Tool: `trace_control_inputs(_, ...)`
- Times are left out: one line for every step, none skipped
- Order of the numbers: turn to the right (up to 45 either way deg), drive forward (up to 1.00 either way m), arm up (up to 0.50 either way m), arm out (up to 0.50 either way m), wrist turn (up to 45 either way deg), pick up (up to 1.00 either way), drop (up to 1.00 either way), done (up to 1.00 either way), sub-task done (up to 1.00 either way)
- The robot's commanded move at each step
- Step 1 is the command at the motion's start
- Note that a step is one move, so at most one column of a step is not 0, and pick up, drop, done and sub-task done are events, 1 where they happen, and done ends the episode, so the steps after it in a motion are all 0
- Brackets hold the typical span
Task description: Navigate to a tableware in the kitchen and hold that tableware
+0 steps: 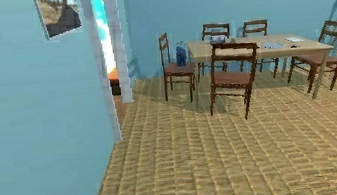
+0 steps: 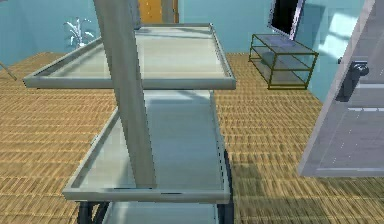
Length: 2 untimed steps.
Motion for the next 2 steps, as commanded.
trace_control_inputs(-3.0,0.00,0.00,0.00,0.0,0.00,0.00,0.00,0.00)
trace_control_inputs(0.0,1.00,0.00,0.00,0.0,0.00,0.00,0.00,0.00)
